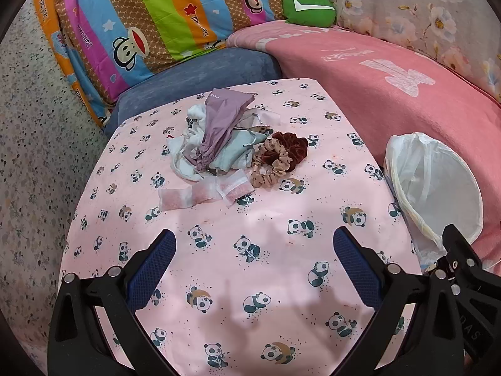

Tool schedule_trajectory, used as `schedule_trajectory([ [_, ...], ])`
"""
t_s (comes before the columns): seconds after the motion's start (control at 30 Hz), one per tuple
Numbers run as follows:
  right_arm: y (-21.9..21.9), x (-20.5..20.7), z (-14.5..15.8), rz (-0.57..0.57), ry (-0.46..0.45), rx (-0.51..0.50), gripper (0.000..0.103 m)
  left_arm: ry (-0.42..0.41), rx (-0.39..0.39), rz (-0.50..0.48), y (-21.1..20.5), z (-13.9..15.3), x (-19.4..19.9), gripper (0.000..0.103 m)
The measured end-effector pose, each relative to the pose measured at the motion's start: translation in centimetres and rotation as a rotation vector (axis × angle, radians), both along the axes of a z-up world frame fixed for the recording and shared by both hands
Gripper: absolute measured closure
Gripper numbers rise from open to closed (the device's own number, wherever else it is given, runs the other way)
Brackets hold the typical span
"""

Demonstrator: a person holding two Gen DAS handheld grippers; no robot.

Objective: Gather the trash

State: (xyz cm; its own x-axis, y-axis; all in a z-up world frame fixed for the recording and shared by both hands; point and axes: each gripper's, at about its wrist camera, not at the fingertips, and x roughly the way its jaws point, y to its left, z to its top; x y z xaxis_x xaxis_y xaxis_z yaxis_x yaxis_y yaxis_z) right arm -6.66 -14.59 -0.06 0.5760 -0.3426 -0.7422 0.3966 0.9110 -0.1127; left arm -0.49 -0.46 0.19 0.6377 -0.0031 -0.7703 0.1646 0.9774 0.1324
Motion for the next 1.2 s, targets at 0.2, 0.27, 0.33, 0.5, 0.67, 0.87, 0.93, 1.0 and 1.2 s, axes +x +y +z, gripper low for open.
schedule_trajectory([
  [0.2,0.0,-0.01,-0.01,-0.001,-0.001,0.0,0.005,0.001,0.004,-0.006,-0.3,0.14,-0.06,0.007],
  [0.27,-0.02,-0.01,-0.01,0.0,-0.001,0.001,0.005,0.0,0.004,-0.006,-0.31,0.13,-0.07,0.007],
  [0.33,-0.02,-0.01,0.0,0.0,-0.001,0.001,0.005,-0.001,0.004,-0.007,-0.3,0.14,-0.07,0.007],
  [0.5,-0.02,-0.02,-0.01,-0.001,-0.002,0.001,0.005,0.0,0.004,-0.008,-0.4,0.18,-0.07,0.007],
  [0.67,-0.08,-0.04,0.01,-0.001,-0.003,0.0,0.005,0.0,0.003,-0.008,-0.47,0.19,-0.1,0.007],
  [0.87,-0.17,-0.07,0.02,-0.001,-0.004,0.0,0.005,-0.003,0.004,-0.01,-0.75,0.18,-0.09,0.007],
  [0.93,-0.2,-0.08,0.03,-0.001,-0.004,0.0,0.005,-0.003,0.004,-0.01,-0.83,0.18,-0.1,0.007],
  [1.0,-0.23,-0.07,0.02,-0.001,-0.003,-0.001,0.005,-0.005,0.004,-0.01,-0.81,0.13,-0.13,0.007],
  [1.2,-0.45,-0.12,0.18,-0.006,-0.006,-0.001,0.005,-0.006,0.004,-0.013,-0.9,0.14,-0.12,0.007],
])
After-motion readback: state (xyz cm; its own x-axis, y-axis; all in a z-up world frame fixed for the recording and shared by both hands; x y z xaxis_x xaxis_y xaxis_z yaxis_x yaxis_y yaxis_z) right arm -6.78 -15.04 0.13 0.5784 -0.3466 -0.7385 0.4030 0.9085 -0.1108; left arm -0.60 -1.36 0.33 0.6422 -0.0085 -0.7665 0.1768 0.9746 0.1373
